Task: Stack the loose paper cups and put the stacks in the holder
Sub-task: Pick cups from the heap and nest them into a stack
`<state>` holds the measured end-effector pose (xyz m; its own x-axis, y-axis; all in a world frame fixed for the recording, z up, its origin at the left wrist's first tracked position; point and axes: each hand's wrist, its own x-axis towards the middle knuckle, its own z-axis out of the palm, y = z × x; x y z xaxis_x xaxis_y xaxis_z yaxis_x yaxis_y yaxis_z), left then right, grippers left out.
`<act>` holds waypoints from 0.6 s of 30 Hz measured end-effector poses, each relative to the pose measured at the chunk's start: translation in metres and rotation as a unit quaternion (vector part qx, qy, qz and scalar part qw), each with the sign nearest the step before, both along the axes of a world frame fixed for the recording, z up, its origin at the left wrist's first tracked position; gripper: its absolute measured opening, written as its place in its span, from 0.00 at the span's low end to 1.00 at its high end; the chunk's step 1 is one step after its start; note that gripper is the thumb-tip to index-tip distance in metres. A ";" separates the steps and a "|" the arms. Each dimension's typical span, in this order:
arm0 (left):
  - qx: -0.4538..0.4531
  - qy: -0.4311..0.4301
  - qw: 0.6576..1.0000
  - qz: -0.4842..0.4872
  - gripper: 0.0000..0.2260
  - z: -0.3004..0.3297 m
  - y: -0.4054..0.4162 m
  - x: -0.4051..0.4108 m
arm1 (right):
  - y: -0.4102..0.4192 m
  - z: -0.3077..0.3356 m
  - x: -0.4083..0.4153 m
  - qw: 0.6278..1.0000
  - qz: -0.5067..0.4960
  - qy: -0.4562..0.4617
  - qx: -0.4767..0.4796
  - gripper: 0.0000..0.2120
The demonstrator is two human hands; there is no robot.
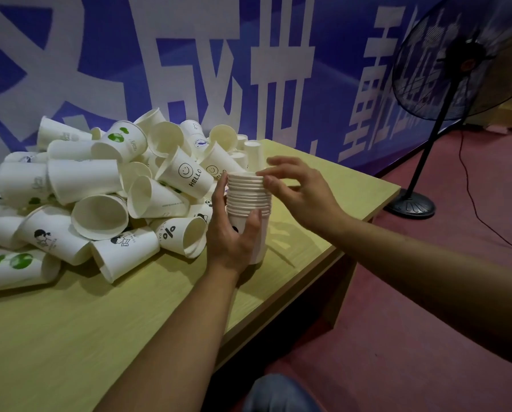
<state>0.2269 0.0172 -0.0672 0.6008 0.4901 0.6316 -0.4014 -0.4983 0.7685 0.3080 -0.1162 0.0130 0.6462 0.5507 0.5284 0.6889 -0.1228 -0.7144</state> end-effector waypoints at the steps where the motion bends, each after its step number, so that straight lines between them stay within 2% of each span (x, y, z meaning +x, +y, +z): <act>1: 0.000 0.001 1.000 0.013 0.34 0.000 0.001 0.000 | 0.002 -0.004 -0.001 1.000 0.006 0.001 -0.009 0.11; 7: -0.037 -0.013 0.998 0.051 0.40 0.005 0.002 0.000 | 0.014 0.000 -0.006 0.999 0.041 -0.007 -0.029 0.12; 12: -0.084 -0.049 0.991 0.094 0.35 0.004 0.002 0.003 | 0.034 0.008 0.011 1.000 -0.010 0.014 0.006 0.17; 18: -0.174 -0.094 0.974 0.107 0.33 0.004 0.009 0.005 | 0.075 0.010 0.055 0.989 -0.055 -0.042 -0.128 0.28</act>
<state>0.2319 0.0262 -0.0634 0.3509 0.7953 0.4943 -0.4669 -0.3090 0.8286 0.3634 -0.0410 0.0230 0.6695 0.6020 0.4351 0.7167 -0.3696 -0.5914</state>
